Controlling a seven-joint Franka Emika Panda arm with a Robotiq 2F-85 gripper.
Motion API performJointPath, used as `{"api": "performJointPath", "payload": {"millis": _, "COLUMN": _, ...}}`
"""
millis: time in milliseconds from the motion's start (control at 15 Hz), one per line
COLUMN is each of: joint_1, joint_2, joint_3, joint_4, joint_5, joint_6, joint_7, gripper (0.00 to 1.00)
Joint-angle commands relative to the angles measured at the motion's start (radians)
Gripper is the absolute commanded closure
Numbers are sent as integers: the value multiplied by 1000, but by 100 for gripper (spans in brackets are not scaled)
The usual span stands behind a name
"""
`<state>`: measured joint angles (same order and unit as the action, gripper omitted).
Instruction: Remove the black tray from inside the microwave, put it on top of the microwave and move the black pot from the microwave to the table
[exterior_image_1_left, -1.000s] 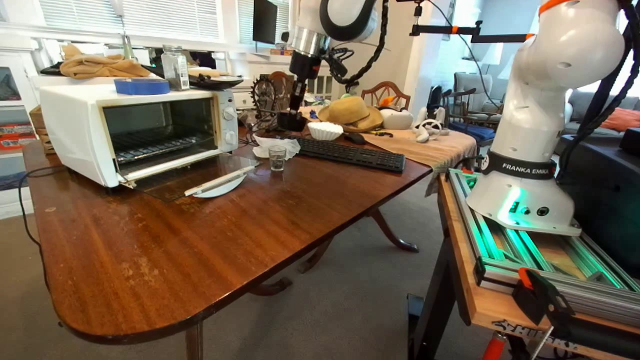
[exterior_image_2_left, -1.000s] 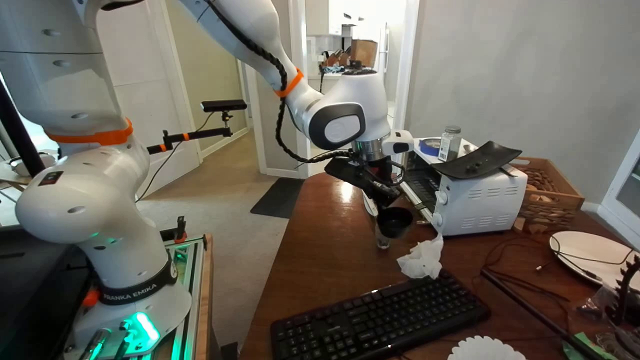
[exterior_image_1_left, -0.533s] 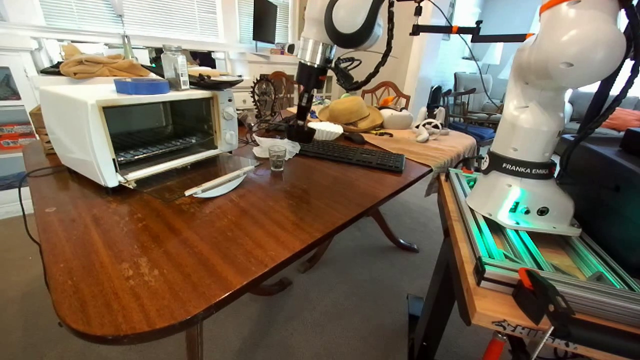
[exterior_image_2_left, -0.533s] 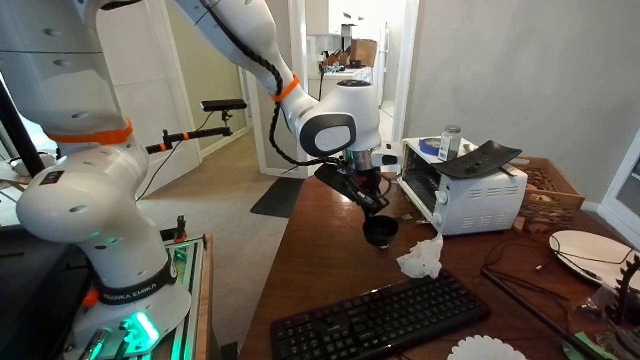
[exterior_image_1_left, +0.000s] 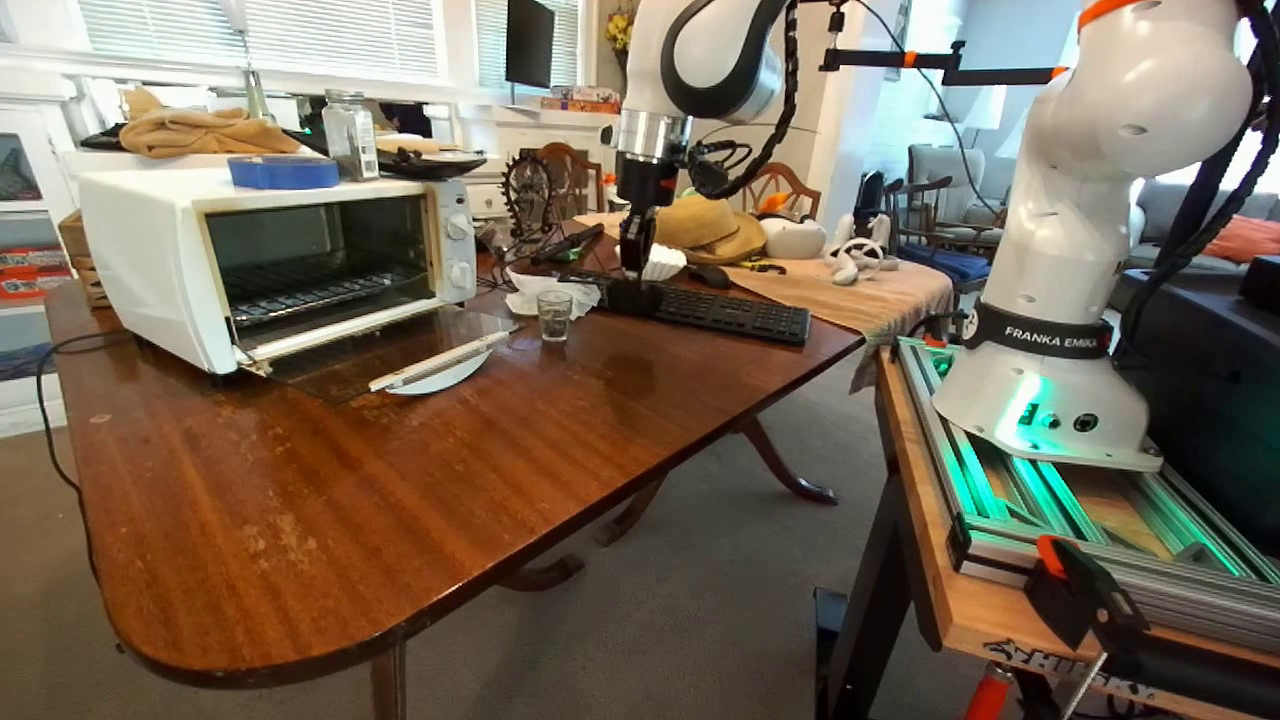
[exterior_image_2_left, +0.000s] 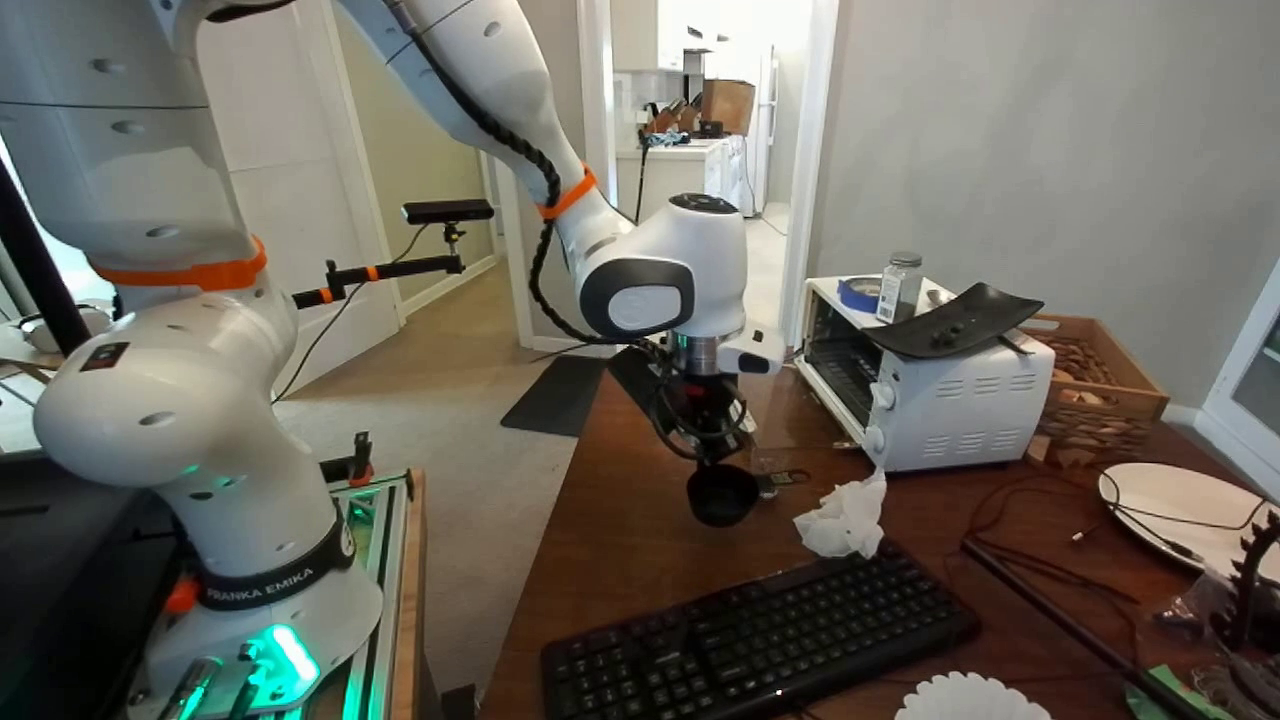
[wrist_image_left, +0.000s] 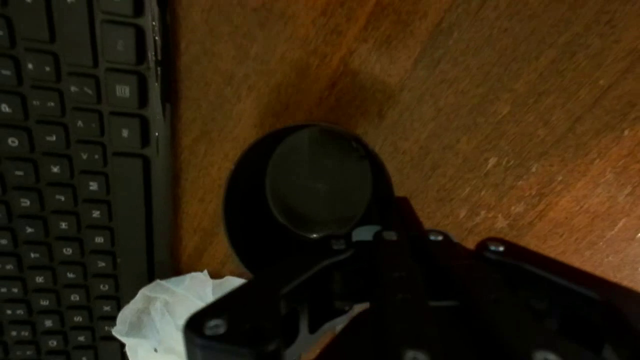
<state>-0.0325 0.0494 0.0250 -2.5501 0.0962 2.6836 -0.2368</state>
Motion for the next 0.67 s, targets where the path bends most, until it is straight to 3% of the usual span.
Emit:
{"api": "performJointPath", "payload": {"millis": 0, "joint_1": 4, "joint_2": 30, "joint_3": -28, "joint_4": -2, "joint_5": -69, "joint_6": -10, "joint_7": 136, "gripper": 99}}
{"api": "performJointPath", "payload": {"millis": 333, "joint_1": 23, "joint_2": 126, "joint_3": -88, "joint_4": 72, "joint_5": -311, "joint_6": -8, "joint_7": 409, "gripper": 99}}
{"api": "performJointPath", "payload": {"millis": 600, "joint_1": 56, "joint_2": 204, "joint_3": -117, "joint_4": 165, "joint_5": -393, "joint_6": -16, "joint_7": 509, "gripper": 99}}
